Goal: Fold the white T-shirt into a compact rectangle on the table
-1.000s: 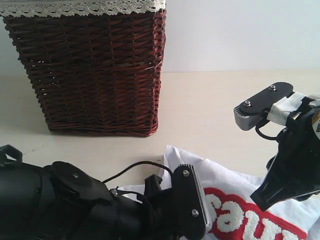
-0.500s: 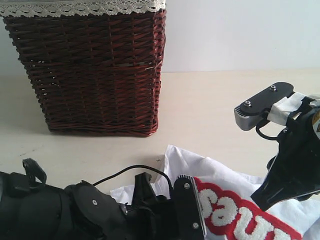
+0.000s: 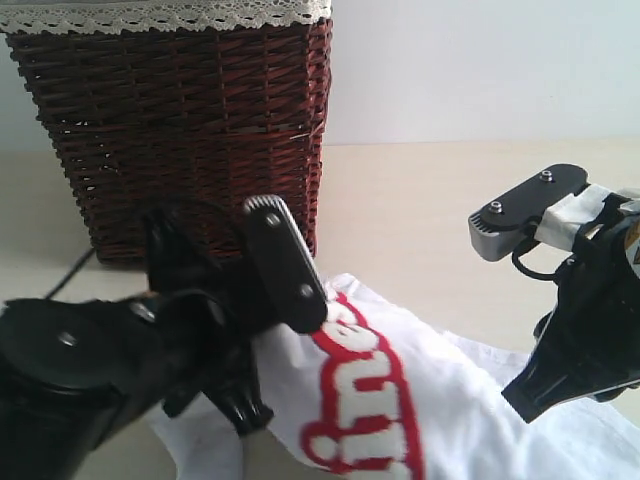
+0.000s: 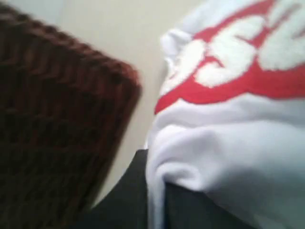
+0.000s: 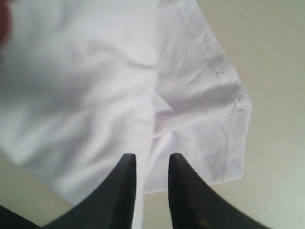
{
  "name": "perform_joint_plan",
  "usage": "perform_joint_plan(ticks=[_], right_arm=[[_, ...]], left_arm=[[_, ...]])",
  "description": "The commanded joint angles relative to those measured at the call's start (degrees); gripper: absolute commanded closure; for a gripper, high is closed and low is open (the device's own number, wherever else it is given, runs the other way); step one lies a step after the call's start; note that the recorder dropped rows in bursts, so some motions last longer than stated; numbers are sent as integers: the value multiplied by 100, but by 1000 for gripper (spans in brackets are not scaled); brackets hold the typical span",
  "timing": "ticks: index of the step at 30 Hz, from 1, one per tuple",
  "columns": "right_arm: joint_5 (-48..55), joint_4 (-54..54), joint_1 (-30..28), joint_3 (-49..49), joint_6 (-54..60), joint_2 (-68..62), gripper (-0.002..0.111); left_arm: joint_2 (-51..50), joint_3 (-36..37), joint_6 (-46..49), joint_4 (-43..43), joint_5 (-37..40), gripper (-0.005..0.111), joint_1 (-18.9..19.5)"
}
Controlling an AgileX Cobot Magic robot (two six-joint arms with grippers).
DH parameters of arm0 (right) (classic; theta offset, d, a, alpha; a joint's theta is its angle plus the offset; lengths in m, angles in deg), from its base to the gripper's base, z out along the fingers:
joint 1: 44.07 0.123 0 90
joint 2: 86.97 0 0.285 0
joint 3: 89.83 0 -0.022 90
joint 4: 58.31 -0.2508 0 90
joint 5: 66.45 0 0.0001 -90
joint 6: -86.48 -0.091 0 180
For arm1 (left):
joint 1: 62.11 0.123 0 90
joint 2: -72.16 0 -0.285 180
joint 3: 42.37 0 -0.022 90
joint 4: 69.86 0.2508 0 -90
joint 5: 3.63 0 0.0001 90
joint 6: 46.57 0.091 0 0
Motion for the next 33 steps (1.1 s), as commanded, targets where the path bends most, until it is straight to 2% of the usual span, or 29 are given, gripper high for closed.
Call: perform_joint_plan(ticks=[1,3,5,8,9,11,13,15,18,22,25,27,31,33], right_arm=[[-7,64,6,-17,-7,31,84],[-7,64,6,-17,-7,31,84],[-7,64,6,-17,-7,31,84],[-40,64,6,-17,-7,31,84],[-51,64,6,-17,-7,31,84],[-72,64,6,-17,-7,31,84],[-72,76,6,-17,-7,31,84],[-84,63,6,-17,-7,31,84],[-123,64,6,-17,-7,31,84],[-313,-17,6,-17,-164,31,84],[-485,-103,6,-17,-149,-21,84],[-612,-118,6,-17,-149,-134,86],[-722,-462,6,-17,153,-566,92],[-722,-832,6,-17,526,-853,95]], left_arm=[[814,29,19,-90,-587,107,180],[998,29,18,-90,-501,107,290],[1102,29,-23,-90,-739,101,477],[1152,29,-288,-90,-1256,77,951],[1152,29,-385,-90,-1386,62,1125],[1152,55,-649,-90,-1631,46,1403],[1152,94,-976,-90,-1909,38,1601],[1152,159,-1344,-90,-2360,38,1673],[1164,248,-1713,-90,-2702,38,1578],[1343,436,-1955,-90,-2592,38,1089],[1600,536,-1999,-90,-2118,38,635],[1825,604,-2063,-90,-1534,38,406],[2273,808,-2224,-90,-143,38,310],[2474,912,-2295,-90,147,38,310]])
